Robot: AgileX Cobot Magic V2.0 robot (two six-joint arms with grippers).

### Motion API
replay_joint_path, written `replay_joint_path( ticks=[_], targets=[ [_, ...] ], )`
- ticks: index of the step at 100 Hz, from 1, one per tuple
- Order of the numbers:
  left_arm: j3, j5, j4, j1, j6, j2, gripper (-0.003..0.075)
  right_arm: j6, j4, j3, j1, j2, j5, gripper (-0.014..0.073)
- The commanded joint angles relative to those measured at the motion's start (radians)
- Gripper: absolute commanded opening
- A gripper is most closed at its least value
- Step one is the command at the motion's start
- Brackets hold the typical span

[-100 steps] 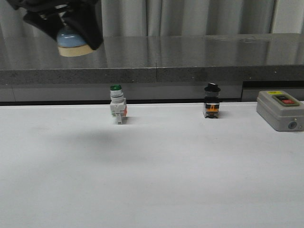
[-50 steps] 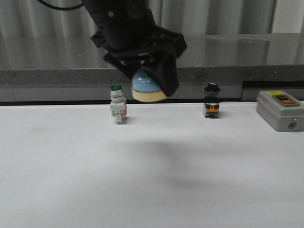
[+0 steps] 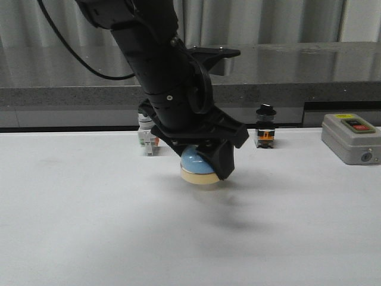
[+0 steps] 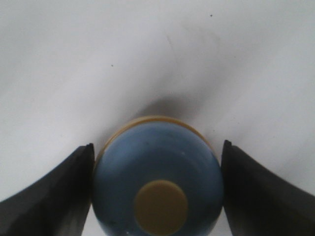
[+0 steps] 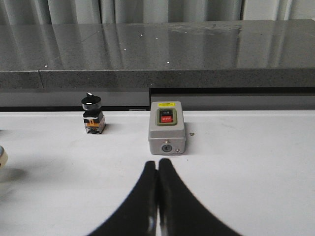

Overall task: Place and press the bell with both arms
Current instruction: 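Carry the bell toward the table centre and lower it down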

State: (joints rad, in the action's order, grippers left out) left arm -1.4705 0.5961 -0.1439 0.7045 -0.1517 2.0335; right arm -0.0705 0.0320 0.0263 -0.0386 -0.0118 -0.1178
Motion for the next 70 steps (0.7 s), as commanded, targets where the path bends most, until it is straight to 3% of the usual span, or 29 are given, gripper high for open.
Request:
replay_joint_path(
  ticks=[1,70],
  targets=[
    [-0.032,-0.062,-0.016,0.009,0.001,-0.043,-0.002,0.004,0.009,-0.014,0.005,-0.017,0.084,-0.006],
    [-0.032,-0.034,-0.016,0.009,0.001,0.027,-0.0016,0.004,0.009,-0.014,0.005,-0.017,0.084,-0.006]
  ],
)
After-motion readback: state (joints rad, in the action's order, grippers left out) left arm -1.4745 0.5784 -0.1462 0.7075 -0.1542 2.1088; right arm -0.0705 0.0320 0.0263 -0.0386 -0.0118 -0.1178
